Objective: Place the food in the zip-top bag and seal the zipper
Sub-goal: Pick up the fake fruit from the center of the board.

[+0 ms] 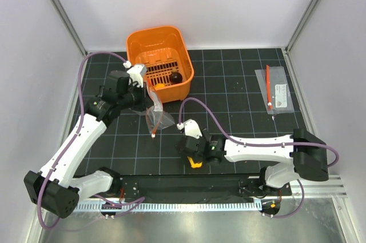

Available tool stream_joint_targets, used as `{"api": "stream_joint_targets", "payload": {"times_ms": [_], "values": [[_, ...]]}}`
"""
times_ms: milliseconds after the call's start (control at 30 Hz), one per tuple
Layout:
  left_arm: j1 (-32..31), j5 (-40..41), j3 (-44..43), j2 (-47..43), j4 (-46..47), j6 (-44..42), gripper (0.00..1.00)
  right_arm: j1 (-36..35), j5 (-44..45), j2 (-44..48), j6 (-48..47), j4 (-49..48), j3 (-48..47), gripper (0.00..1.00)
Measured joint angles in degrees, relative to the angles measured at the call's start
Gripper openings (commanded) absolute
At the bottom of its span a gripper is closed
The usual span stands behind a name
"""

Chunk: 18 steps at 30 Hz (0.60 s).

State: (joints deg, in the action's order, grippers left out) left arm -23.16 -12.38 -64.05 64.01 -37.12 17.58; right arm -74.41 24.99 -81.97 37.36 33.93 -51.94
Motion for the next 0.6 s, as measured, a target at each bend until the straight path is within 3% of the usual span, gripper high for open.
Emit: {"api": "stream_joint_targets", "payload": {"times_ms": [133, 200, 233, 367, 600], "values": [[0.0, 0.0, 0.0, 0.0, 0.0, 0.0, 0.0, -0.55, 1.79, -2.91, 1.25, 1.79, 0.02, 0.92], [0.0, 0.0, 0.0, 0.0, 0.0, 0.0, 0.0, -0.57, 1.88, -3.65, 1.55, 1.73, 0.22, 0.82], [0.0, 0.0, 0.0, 0.0, 0.0, 0.0, 0.0, -0.57, 1.86, -3.69, 1.66, 1.53, 0.42, 0.71], [-0.02, 0.79, 0.0, 0.02, -0.55, 0.02, 0.0, -0.59, 1.86, -3.45, 1.14, 0.57, 0.46, 0.51], [0.02, 2.6, -2.75, 1.09, -8.61, 0.39, 0.01, -0.57, 2.47, 4.92, -3.54, -2.29, 0.33, 0.4]]}}
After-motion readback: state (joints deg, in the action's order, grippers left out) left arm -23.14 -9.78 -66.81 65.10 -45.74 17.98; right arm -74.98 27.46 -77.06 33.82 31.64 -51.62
